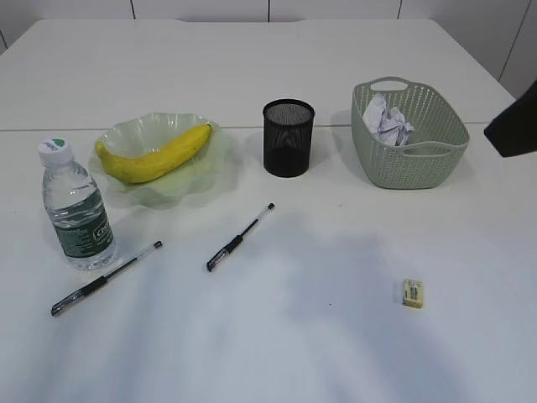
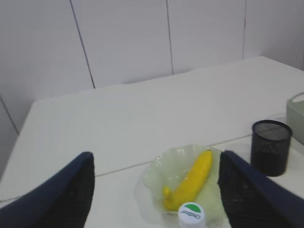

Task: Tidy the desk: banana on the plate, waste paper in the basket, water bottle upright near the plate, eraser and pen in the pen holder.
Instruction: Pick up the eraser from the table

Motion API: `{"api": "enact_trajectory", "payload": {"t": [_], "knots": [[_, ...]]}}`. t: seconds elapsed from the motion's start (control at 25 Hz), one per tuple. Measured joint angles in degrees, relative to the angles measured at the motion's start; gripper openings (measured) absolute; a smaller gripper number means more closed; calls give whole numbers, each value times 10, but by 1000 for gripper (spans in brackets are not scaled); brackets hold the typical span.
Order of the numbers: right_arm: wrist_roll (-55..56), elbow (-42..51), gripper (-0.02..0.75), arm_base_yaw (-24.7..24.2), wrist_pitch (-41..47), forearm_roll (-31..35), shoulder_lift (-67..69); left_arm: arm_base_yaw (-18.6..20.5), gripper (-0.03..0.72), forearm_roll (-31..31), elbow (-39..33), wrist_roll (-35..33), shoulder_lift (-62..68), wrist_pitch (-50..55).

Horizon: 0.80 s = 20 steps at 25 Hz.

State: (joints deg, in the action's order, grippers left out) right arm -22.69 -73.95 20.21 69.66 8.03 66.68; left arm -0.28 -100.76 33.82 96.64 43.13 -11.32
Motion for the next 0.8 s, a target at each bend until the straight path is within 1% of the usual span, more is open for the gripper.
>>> {"api": "enact_trajectory", "payload": {"t": [0.24, 0.48, 0.8], "knots": [[0, 0, 502, 0, -3, 0, -1, 0, 578, -36, 0, 2, -13, 69], [0, 0, 502, 0, -3, 0, -2, 0, 571, -39, 0, 2, -13, 137], [1, 0, 501, 0, -3, 0, -2, 0, 560, -34, 0, 2, -13, 140]]}}
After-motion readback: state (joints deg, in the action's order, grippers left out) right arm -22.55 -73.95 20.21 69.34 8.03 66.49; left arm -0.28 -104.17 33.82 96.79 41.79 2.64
